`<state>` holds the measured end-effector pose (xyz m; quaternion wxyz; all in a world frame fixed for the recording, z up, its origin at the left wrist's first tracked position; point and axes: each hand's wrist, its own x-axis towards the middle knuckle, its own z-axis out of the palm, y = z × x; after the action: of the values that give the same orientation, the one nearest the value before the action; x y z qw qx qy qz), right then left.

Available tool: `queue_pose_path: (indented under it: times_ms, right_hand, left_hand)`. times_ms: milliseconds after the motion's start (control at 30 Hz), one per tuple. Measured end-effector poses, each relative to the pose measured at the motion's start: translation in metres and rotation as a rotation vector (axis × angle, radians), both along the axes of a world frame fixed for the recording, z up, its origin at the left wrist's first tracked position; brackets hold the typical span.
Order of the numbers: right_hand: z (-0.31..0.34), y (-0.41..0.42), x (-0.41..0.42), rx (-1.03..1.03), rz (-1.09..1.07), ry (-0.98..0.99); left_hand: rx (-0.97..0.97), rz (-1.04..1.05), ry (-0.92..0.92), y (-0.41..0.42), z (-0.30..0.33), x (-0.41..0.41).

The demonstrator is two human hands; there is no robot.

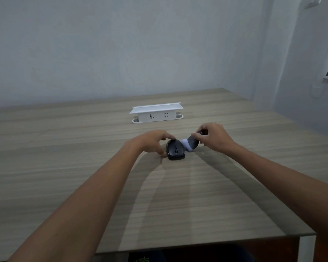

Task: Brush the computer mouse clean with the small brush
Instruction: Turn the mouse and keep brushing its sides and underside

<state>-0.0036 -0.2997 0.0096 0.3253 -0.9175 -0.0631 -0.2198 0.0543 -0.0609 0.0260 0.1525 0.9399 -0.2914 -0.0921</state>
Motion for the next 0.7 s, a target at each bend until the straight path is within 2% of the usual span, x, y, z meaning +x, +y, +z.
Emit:
queue_pose_path:
  times_ms: [200,433,567,700]
  right_hand:
    - [0.000,0.001,0.007,0.064,0.050,0.062]
    - [0.004,0.004,0.005,0.012,-0.043,-0.045]
    - [0.009,0.010,-0.011,0.122,-0.075,-0.165]
    - [-0.008,0.009,-0.019,0.069,-0.062,-0.126]
  left_hand:
    - [0.046,-0.069,-0.035,-0.007,-0.001,0.010]
    - [0.052,-0.096,-0.087,-0.009,0.000,0.012]
    - [0.066,-0.108,-0.134,-0.011,0.001,0.010]
    - [0.096,-0.108,-0.172,-0.016,0.004,0.007]
